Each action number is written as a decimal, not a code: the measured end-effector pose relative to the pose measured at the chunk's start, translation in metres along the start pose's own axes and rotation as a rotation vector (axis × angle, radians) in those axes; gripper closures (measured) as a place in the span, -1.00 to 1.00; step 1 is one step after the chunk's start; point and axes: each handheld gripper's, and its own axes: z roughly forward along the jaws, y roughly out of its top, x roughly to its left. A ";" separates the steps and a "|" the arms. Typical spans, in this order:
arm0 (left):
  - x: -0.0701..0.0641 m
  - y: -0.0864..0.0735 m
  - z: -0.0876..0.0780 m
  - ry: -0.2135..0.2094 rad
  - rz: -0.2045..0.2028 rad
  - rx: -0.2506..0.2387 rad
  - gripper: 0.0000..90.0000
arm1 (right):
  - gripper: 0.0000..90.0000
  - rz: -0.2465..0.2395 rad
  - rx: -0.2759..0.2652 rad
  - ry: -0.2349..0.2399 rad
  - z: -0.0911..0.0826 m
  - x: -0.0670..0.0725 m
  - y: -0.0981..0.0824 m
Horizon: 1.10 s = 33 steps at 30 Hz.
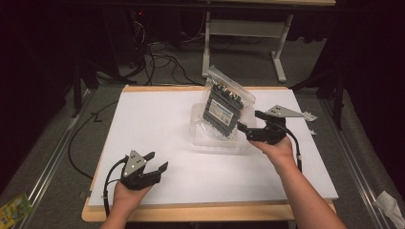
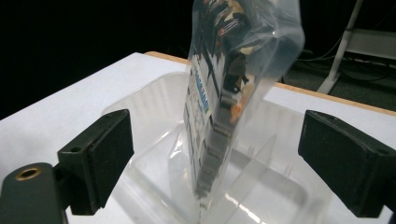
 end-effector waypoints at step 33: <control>-0.019 0.000 0.012 -0.067 0.017 0.043 -0.26 | -0.71 -0.007 -0.019 -0.045 -0.097 0.015 -0.119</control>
